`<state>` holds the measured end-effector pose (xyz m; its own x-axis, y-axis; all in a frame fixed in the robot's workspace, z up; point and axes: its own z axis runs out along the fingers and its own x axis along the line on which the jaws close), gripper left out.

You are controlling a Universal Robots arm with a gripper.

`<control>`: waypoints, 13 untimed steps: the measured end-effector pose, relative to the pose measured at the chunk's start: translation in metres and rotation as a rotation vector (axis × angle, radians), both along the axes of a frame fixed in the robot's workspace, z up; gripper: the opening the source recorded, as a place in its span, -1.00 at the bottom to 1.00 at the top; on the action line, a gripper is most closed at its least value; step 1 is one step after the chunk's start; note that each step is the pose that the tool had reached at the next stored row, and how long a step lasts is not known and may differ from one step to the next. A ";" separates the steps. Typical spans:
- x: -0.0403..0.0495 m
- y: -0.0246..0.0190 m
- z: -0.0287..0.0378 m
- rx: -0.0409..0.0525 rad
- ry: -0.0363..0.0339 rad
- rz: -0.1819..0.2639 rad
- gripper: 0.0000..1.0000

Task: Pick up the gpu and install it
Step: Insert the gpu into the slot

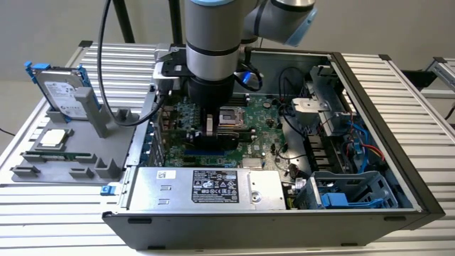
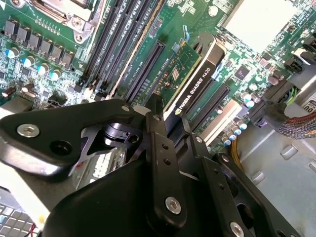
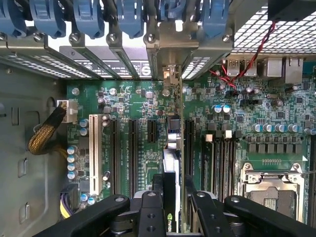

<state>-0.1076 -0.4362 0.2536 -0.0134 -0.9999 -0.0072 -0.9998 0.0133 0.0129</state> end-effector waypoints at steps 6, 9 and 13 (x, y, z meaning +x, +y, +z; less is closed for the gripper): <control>-0.0001 0.0000 -0.0009 0.0003 0.0001 0.000 -1.00; -0.0003 0.0000 -0.0009 0.0004 0.0000 0.000 -1.00; -0.0007 -0.0001 0.0001 0.0003 0.0001 0.000 -1.00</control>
<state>-0.1084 -0.4363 0.2537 -0.0134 -0.9999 -0.0074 -0.9998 0.0133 0.0130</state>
